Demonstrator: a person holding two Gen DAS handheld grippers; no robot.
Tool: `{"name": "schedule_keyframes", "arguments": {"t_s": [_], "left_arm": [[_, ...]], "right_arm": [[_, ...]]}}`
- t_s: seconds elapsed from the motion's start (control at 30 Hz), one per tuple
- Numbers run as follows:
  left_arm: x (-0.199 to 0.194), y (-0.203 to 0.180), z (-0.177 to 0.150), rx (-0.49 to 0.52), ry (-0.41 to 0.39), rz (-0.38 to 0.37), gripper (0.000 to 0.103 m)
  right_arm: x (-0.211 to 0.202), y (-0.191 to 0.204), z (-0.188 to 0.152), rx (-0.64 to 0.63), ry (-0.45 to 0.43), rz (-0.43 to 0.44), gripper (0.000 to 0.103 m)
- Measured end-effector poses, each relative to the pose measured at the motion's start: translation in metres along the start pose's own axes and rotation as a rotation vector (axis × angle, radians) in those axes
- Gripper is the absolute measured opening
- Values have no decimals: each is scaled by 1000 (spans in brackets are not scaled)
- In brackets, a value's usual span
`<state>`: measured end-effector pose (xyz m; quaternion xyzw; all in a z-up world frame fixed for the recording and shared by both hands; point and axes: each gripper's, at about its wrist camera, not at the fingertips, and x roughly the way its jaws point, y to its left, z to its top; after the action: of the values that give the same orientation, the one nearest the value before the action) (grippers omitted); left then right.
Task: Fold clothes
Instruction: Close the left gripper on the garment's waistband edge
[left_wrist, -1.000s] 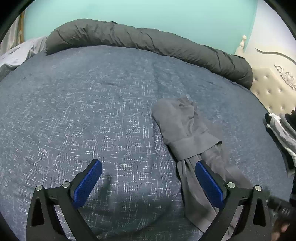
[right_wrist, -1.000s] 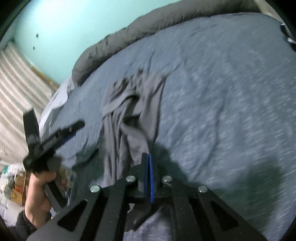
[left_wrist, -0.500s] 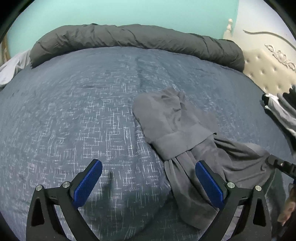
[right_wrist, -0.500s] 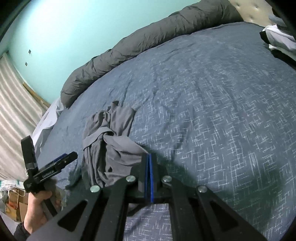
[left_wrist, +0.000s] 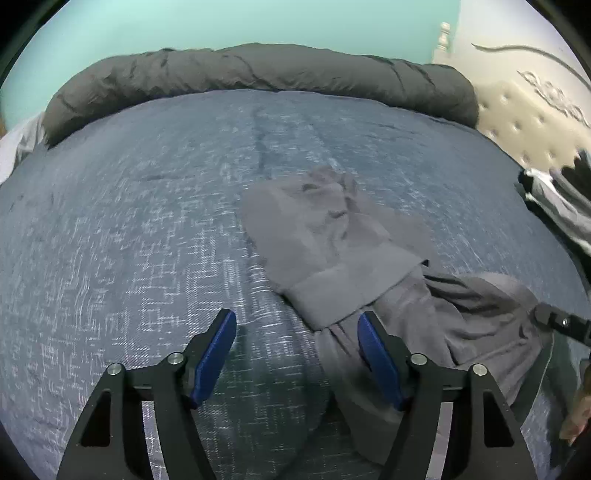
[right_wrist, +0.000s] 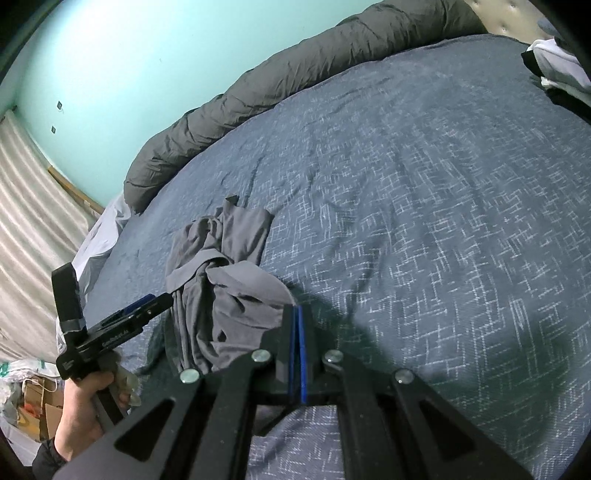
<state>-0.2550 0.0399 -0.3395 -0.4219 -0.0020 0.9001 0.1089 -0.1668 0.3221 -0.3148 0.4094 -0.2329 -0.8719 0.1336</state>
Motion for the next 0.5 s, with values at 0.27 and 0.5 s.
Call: {"name": "schedule_keyframes", "arguments": {"t_s": [0.27,0.5], "left_arm": [[4,1,1,20,8,-33,23],[-22,14,11,-11,-79,-40,5]], "right_arm": [[2,1,-1,2,0,2,1],[4,1,-1,6,-3,6,1]]}}
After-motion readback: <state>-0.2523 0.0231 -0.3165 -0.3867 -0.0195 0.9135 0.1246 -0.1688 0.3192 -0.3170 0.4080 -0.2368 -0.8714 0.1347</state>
